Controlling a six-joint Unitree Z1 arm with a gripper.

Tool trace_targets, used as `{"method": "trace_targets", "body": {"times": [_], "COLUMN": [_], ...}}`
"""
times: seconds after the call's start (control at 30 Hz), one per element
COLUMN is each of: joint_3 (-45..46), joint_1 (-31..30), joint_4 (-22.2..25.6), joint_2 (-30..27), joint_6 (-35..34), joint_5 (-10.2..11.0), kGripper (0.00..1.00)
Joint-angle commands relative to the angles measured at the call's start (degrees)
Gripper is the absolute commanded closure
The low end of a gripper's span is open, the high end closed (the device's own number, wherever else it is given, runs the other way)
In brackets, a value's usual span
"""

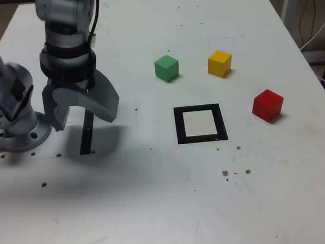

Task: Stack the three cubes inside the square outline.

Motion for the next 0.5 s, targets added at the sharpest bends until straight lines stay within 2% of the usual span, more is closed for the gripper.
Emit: {"method": "trace_targets", "body": {"times": [0.0, 0.47], "joint_3": [0.0, -0.1], "joint_1": [0.1, 0.1], "joint_4": [0.1, 0.4], "joint_2": [-0.2, -0.3], "joint_6": [-0.1, -0.1], "joint_5": [0.0, 0.0], "kGripper": [0.01, 0.01]}}
